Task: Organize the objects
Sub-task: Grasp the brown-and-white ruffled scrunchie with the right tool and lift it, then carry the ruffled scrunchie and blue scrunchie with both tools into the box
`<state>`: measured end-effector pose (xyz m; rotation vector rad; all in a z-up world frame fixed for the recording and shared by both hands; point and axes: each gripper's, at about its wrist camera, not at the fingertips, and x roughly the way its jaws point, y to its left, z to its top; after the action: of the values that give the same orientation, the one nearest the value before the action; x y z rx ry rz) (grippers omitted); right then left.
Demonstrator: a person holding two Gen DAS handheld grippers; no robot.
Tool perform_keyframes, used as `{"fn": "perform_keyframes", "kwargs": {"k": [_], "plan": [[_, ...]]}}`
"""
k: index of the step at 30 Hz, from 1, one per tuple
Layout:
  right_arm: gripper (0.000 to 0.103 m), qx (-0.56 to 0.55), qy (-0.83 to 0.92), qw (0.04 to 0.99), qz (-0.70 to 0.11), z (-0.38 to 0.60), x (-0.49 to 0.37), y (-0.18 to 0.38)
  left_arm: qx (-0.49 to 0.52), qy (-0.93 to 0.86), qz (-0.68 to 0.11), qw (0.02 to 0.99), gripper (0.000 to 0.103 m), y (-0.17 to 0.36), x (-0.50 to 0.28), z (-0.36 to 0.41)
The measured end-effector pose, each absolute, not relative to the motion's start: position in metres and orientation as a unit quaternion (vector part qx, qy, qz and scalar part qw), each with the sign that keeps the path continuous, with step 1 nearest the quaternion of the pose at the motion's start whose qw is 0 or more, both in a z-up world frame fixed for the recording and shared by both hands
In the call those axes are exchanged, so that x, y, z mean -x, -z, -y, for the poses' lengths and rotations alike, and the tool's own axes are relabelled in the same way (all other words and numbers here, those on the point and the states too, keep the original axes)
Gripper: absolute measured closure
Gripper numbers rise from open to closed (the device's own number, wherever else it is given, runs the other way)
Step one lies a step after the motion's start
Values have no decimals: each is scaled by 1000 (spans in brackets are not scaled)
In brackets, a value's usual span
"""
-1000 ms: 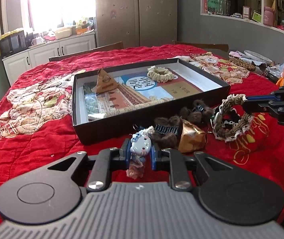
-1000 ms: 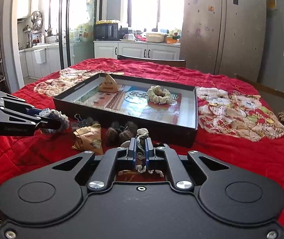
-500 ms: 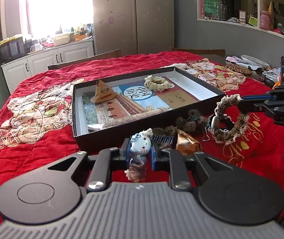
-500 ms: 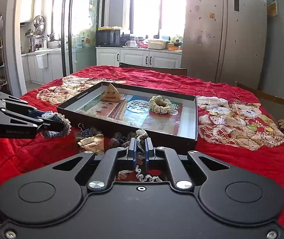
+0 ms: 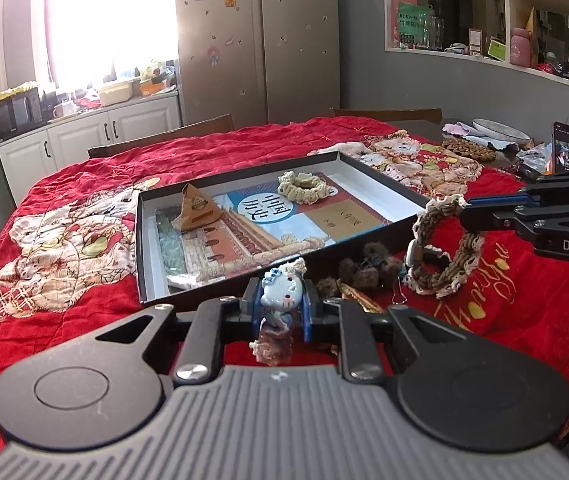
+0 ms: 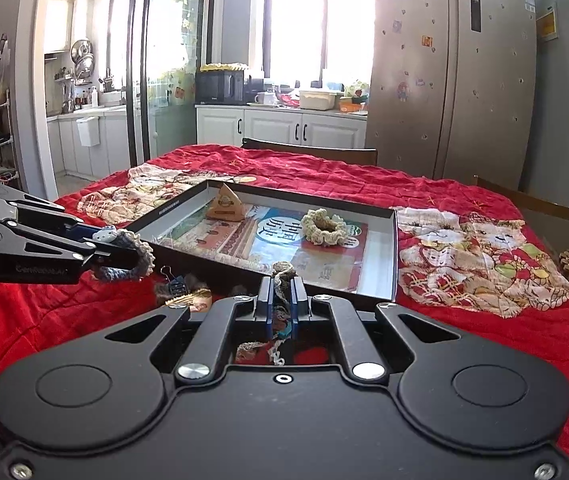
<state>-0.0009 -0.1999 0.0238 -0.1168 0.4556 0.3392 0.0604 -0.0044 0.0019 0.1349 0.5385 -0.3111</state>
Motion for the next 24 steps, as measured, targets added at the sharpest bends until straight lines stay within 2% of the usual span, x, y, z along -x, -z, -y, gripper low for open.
{"fn": "perform_keyframes", "kwargs": {"k": [24], "plan": [[95,59,-170,964,-193,193,-20,-49,-54,167,-240,955,81,-20,-84,12]]}}
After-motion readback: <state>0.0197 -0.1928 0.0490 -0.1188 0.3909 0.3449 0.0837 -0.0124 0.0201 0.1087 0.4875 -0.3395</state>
